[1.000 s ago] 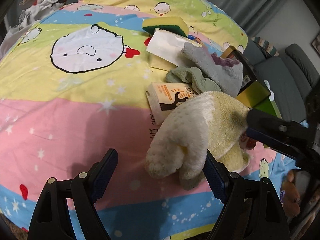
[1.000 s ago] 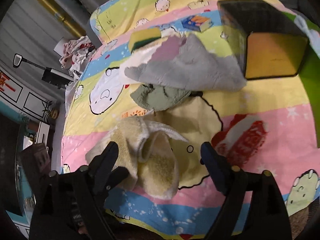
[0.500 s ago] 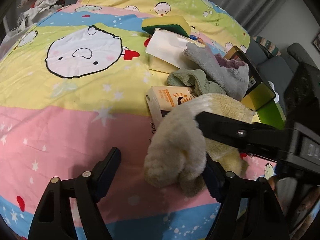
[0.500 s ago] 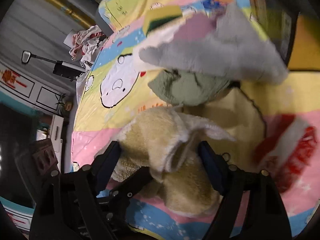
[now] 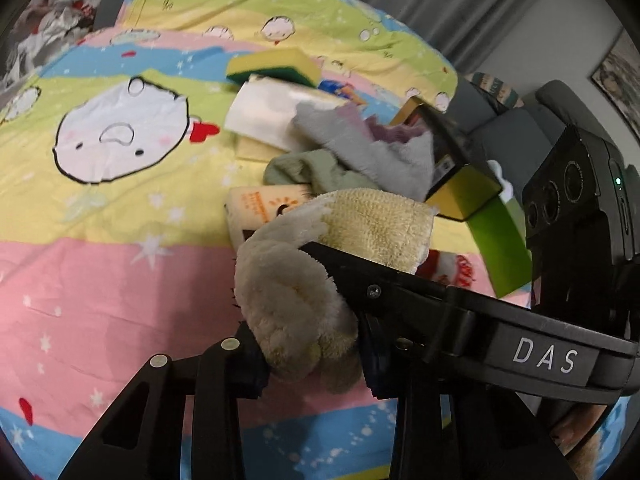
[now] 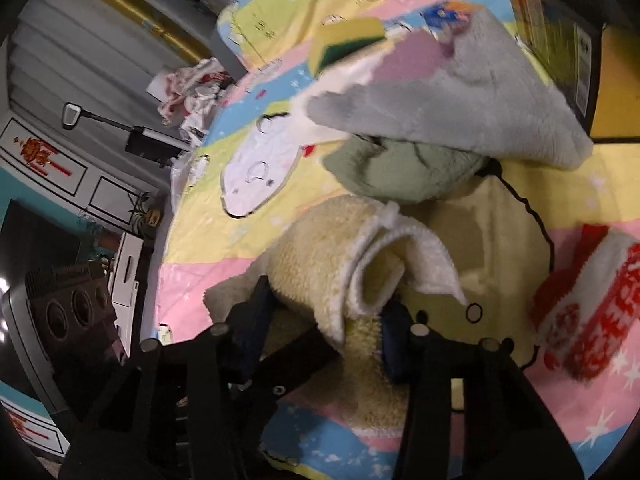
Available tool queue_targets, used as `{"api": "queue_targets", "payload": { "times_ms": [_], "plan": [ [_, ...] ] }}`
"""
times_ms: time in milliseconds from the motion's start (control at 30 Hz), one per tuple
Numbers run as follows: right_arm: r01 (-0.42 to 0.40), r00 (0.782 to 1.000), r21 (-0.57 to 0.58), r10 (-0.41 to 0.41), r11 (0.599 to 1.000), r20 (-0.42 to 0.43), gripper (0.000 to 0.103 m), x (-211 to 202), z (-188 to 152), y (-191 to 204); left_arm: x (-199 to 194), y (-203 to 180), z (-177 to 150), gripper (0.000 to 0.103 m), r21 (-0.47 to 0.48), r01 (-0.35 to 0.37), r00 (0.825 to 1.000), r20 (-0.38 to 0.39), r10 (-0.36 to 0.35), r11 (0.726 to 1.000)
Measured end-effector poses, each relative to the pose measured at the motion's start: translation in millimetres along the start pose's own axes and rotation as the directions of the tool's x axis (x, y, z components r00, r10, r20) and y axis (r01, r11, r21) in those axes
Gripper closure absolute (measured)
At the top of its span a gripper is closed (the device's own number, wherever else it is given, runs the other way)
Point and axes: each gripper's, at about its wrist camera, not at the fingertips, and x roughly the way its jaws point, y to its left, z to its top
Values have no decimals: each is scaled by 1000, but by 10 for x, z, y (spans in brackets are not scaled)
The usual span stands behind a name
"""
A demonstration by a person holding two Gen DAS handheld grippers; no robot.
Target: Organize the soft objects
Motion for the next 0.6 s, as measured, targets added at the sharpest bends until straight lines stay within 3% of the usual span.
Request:
{"api": "queue_targets", "payload": {
  "times_ms": [300, 600],
  "plan": [
    [-38, 990, -8, 38, 999, 134, 58, -564, -81, 161, -382, -314, 63, 67, 88, 36, 995, 88, -44, 995],
    [8, 971, 5, -9, 1000, 239, 56, -934, -111, 210, -449, -619, 139, 67, 178, 94, 987, 109, -115, 979]
  ]
}}
